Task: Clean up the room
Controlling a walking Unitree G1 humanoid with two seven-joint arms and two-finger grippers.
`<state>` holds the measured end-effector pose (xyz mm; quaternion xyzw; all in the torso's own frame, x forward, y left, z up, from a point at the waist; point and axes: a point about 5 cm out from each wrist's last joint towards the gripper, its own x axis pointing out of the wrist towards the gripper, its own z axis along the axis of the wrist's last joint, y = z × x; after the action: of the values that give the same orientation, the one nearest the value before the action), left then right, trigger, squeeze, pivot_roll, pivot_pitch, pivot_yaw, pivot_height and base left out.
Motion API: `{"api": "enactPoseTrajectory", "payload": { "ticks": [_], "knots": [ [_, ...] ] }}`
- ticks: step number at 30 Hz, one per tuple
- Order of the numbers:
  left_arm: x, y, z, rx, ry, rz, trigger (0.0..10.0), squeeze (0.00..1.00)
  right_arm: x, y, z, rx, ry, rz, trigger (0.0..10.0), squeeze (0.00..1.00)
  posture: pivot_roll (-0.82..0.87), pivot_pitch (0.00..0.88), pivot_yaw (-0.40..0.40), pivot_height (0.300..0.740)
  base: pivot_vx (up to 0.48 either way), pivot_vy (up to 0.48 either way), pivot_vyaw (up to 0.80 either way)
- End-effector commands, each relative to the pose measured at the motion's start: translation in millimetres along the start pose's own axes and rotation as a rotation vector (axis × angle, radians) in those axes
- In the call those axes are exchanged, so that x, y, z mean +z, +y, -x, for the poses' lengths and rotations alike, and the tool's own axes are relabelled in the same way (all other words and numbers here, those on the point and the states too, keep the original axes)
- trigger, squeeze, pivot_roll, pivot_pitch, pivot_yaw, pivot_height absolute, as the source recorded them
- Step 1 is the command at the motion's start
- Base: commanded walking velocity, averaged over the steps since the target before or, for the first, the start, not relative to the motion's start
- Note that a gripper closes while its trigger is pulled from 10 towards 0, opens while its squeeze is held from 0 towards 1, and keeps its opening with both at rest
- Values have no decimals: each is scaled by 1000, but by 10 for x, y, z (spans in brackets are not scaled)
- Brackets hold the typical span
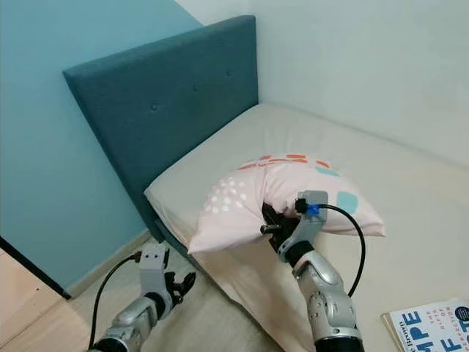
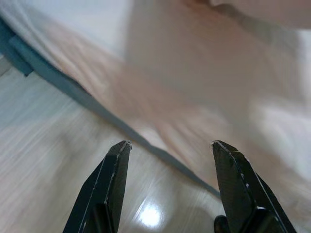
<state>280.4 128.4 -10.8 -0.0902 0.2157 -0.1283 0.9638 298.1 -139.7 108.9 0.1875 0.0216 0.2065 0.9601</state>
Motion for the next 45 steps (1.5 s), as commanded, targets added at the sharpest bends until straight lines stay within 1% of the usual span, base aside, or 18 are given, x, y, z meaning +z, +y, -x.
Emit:
{"api": "enactPoseTrajectory", "payload": {
  "ticks": [1,3,6,18,25,33,36,40,45],
  "knots": [
    [-8,-42,-12,-14,15,-31,10000,0,62,114,-37,65,-39,27,10000,0,-99,23,33,740,0,0,756],
    [7,-89,-32,-35,15,-53,10000,0,66,112,-35,63,-42,24,10000,0,-98,26,33,740,-480,0,756],
    [36,-117,-37,-57,-13,-61,10000,0,64,118,-26,61,-46,19,10000,0,-99,31,36,740,0,0,750],
    [82,-126,-42,-78,-42,-73,10000,0,59,120,-22,46,-57,0,10000,0,-92,41,39,740,0,0,707],
    [103,-137,-50,-83,-52,-77,10000,0,46,113,-25,39,-48,-2,10000,0,-93,44,41,740,0,0,0],
    [116,-144,-54,-89,-59,-79,10000,0,59,107,-25,29,-55,-7,10000,0,-92,44,43,740,0,0,0],
    [123,-146,-57,-89,-61,-78,10000,0,78,117,-25,44,-68,-12,10000,0,-92,44,42,740,0,0,0],
    [137,-149,-64,-90,-64,-77,10000,0,124,153,-23,77,-93,-7,10000,0,-93,44,44,740,0,0,587],
    [145,-158,-69,-94,-66,-78,10000,0,135,163,-26,85,-97,-5,10000,0,-95,44,44,740,0,0,775]
  ]
}}
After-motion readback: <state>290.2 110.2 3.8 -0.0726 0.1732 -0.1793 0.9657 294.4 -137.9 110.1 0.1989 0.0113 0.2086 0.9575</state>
